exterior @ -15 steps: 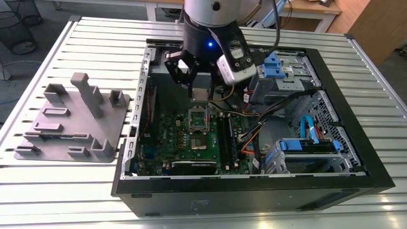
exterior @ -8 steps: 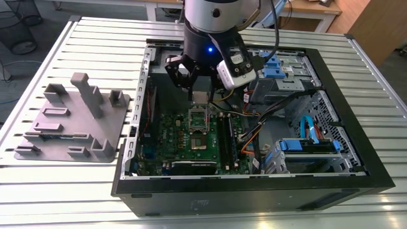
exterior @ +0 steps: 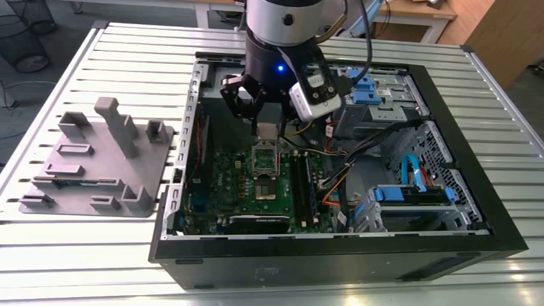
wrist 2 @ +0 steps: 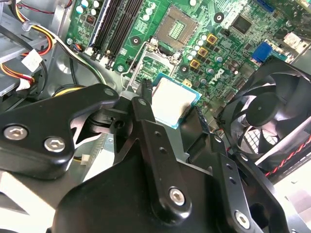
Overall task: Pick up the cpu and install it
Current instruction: 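Place the cpu into insertion slot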
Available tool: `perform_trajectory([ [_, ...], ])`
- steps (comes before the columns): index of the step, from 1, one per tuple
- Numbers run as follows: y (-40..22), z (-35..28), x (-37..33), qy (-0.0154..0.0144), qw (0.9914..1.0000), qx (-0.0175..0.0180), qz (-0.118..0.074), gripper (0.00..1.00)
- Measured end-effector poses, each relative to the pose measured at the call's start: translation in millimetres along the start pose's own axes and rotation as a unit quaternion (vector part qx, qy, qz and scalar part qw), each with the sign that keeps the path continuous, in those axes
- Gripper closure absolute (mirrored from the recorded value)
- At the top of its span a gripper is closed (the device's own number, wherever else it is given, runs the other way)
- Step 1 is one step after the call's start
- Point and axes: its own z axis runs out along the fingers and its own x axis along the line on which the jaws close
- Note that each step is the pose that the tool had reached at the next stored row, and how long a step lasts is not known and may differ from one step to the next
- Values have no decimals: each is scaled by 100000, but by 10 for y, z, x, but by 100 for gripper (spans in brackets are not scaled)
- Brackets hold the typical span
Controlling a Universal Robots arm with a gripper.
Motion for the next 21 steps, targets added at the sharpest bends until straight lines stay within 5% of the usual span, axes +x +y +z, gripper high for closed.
perform_trajectory([
  [21,-46,228,15,3,100000,5,-4,53],
])
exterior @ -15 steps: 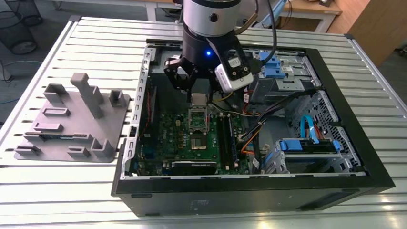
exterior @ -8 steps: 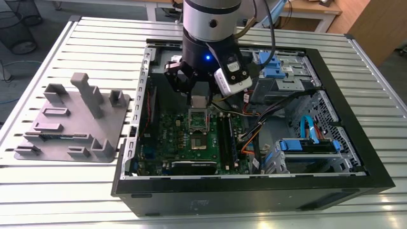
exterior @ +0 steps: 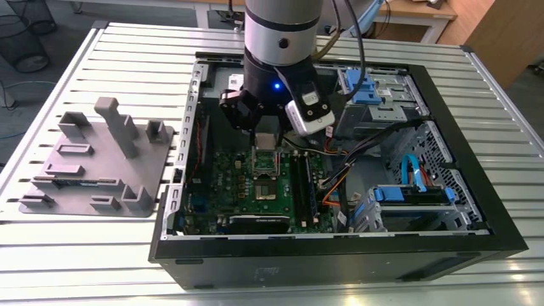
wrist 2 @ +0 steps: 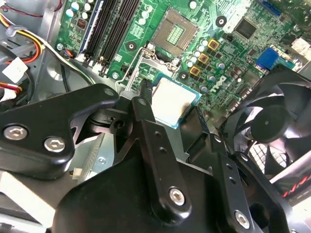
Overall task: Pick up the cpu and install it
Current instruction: 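Place the cpu into insertion slot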
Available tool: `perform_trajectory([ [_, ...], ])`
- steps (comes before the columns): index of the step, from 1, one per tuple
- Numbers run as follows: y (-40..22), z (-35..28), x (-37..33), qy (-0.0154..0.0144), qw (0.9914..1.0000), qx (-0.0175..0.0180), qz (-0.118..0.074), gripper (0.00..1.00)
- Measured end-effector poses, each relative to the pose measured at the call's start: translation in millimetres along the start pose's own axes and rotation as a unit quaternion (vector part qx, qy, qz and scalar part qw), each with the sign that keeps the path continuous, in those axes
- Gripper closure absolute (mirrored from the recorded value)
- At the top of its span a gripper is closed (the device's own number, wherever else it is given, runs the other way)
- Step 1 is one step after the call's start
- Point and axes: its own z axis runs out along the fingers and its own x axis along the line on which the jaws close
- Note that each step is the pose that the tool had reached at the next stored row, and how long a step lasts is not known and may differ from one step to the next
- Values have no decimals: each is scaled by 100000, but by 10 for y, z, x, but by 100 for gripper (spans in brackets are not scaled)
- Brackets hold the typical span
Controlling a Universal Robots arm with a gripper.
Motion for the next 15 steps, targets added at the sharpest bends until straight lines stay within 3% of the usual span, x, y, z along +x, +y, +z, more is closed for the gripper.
perform_trajectory([
  [15,-5,57,0,2,100000,7,5,53],
])
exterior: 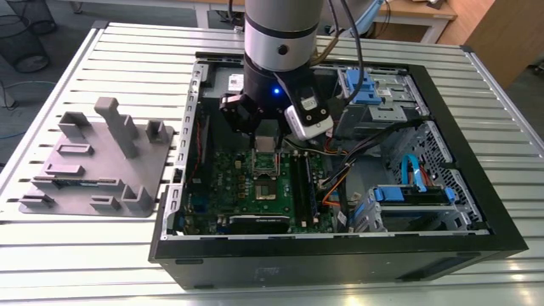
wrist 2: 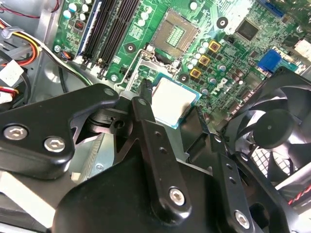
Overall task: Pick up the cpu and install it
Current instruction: 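Place the cpu into insertion slot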
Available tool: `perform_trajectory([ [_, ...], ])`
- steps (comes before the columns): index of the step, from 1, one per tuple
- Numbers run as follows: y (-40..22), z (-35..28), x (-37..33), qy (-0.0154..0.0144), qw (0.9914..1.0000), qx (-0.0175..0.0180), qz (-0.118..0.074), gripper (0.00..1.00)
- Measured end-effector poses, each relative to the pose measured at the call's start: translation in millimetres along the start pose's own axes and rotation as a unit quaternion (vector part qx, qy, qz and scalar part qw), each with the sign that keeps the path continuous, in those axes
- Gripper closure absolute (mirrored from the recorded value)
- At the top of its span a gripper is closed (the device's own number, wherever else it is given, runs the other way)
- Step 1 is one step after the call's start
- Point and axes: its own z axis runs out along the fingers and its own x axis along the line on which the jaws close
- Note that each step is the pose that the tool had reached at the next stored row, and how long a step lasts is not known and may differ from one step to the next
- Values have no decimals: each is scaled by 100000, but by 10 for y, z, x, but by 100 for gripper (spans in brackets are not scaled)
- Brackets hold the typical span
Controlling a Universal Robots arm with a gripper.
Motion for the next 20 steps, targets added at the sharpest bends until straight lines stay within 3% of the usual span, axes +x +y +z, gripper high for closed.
perform_trajectory([
  [11,0,4,0,-1,100000,-7,-5,53],
  [20,-4,111,-1,-3,100000,-84,-5,53],
])
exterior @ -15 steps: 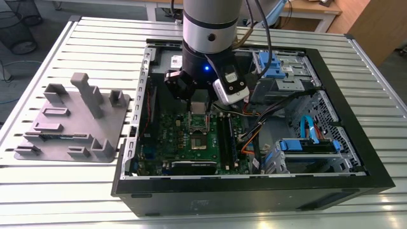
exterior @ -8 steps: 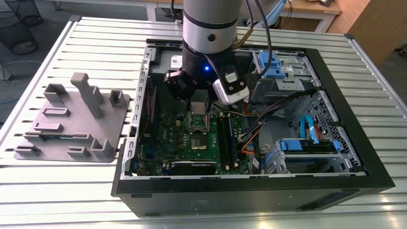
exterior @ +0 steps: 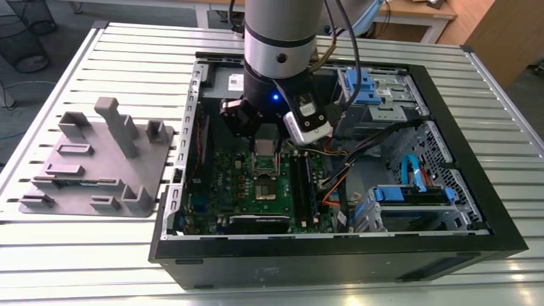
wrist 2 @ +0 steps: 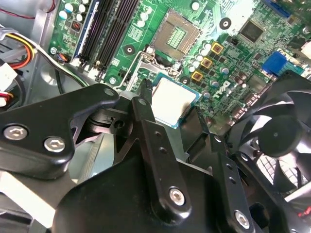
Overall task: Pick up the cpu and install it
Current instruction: 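Place the cpu into insertion slot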
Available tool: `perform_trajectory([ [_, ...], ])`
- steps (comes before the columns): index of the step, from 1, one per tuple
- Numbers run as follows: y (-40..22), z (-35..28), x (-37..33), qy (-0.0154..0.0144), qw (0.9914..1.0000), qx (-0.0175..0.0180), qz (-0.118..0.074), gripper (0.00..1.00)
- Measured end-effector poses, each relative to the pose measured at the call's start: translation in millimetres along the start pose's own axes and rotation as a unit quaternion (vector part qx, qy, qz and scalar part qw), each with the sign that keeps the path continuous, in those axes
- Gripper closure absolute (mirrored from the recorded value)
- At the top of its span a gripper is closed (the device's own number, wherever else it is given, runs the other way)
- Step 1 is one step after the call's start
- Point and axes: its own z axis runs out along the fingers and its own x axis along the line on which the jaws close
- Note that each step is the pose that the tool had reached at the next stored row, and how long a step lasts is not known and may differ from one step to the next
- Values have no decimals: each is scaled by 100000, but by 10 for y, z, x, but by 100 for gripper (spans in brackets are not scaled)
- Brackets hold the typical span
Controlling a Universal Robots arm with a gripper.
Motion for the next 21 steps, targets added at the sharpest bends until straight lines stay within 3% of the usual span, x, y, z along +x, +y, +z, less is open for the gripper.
perform_trajectory([
  [14,-1,25,0,-7,100000,-12,1,53],
  [21,-4,102,-1,1,100000,4,-1,53],
])
